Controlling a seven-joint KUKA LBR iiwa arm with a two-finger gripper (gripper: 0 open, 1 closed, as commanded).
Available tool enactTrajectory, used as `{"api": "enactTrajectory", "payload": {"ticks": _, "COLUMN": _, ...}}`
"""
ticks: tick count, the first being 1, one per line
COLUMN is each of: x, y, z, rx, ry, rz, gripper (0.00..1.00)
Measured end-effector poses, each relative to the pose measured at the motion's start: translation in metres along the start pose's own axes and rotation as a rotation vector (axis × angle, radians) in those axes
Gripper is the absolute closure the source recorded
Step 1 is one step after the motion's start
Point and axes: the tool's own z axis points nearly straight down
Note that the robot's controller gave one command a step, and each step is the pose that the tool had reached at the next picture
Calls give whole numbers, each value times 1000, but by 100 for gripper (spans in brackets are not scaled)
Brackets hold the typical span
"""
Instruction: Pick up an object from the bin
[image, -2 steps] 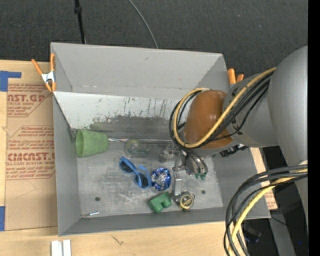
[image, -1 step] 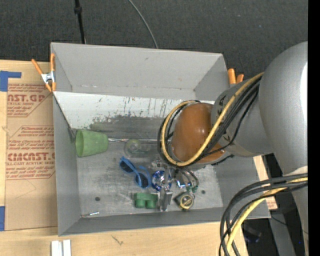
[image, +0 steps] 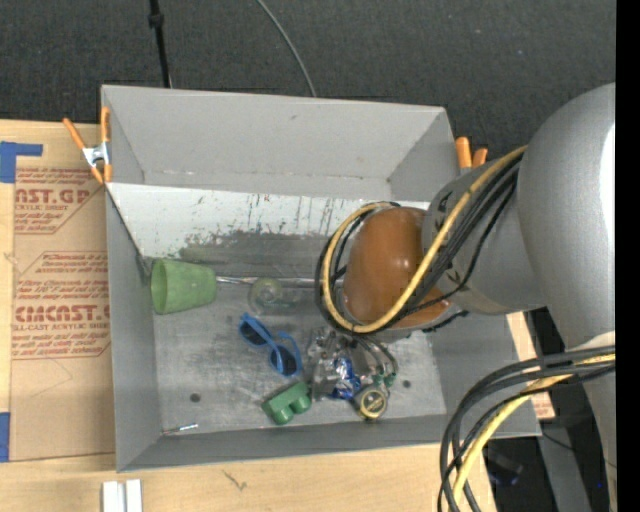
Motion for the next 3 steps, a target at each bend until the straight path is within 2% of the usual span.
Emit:
{"api": "enactTrajectory", "payload": {"ticks": 1, "x": 1, "y": 0, "z": 0, "rx": 0, "ry": 6, "rz": 0, "gripper": 0}}
{"api": "enactTrajectory", "payload": {"ticks": 2, "x": 31, "y": -104, "z": 0, "rx": 3, "ry": -17, "rz": -273, "gripper": 0}}
{"api": "enactTrajectory", "payload": {"ticks": 3, "x": 35, "y": -102, "z": 3, "rx": -1, "ry": 0, "rz": -276, "gripper": 100}}
